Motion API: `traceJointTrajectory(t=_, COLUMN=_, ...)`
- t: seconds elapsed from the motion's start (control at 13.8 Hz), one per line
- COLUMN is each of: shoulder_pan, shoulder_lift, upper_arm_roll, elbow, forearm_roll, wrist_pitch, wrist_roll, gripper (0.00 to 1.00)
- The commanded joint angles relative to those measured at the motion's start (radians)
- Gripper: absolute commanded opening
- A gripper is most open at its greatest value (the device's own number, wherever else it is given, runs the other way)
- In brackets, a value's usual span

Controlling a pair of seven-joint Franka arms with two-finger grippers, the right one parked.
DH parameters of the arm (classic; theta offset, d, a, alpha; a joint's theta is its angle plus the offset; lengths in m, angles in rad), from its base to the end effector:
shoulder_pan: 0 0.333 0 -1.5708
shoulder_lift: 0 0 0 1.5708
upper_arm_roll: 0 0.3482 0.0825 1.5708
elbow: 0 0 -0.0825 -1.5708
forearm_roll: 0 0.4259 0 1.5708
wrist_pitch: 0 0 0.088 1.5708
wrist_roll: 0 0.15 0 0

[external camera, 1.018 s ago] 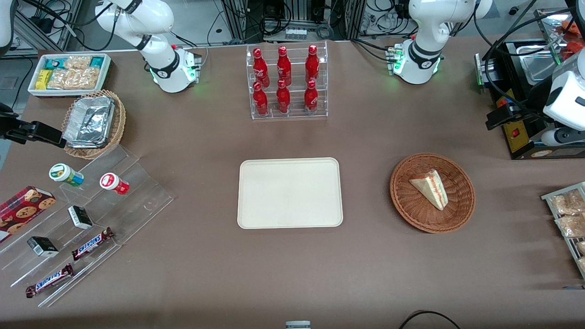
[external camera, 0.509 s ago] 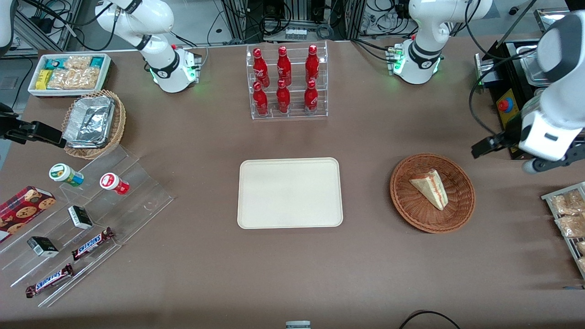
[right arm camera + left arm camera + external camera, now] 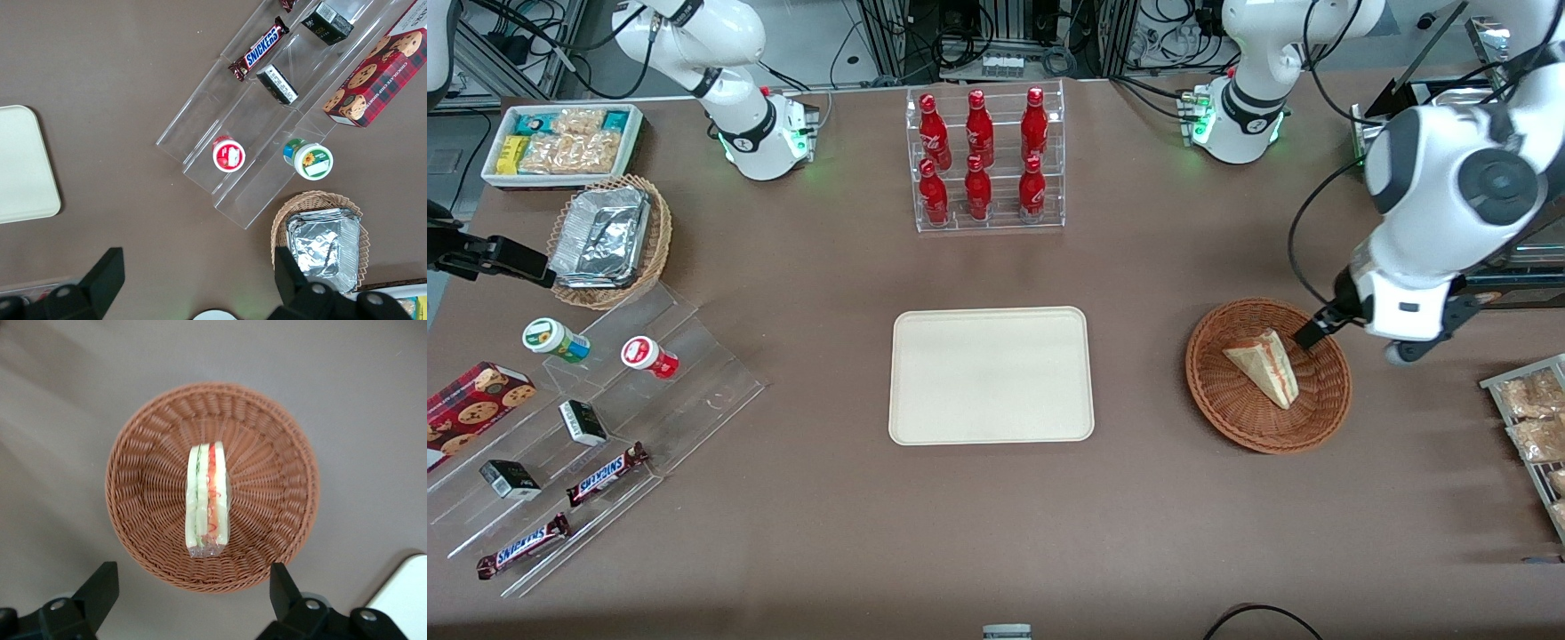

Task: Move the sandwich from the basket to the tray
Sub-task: 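Lower the open left gripper onto the wrapped sandwich and close it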

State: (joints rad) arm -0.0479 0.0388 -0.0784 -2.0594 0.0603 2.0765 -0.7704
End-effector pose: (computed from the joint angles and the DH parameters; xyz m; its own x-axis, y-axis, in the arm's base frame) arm 0.5863 -0.0689 0.3830 0.8173 0.5759 0.0182 0.5761 -0.8158 -0.0507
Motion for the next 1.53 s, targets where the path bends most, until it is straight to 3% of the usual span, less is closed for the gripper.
traceJointTrajectory(t=0.0, shoulder_pan=0.000, shoulder_lift=0.013, upper_arm_roll=0.000, elbow=-0.089, forearm_roll=0.018, wrist_pitch=0.104, wrist_roll=-0.029, gripper=1.00)
traceJointTrajectory(t=1.16, shoulder_pan=0.008, shoulder_lift=0.222, upper_arm_roll=0.006, elbow=-0.140, forearm_roll=0.004, wrist_pitch=0.327, wrist_roll=-0.044, gripper=0.97)
traceJointTrajectory(t=1.24, shoulder_pan=0.008, shoulder_lift=0.228, upper_arm_roll=0.006, elbow=-0.142, forearm_roll=0.004, wrist_pitch=0.335, wrist_roll=-0.078, gripper=0.78)
traceJointTrajectory(t=1.38, shoulder_pan=0.006, shoulder_lift=0.234, upper_arm_roll=0.006, elbow=-0.142, forearm_roll=0.004, wrist_pitch=0.338, wrist_roll=-0.156, gripper=0.18)
traceJointTrajectory(t=1.45, shoulder_pan=0.006, shoulder_lift=0.230, upper_arm_roll=0.006, elbow=-0.143, forearm_roll=0.004, wrist_pitch=0.333, wrist_roll=-0.158, gripper=0.00)
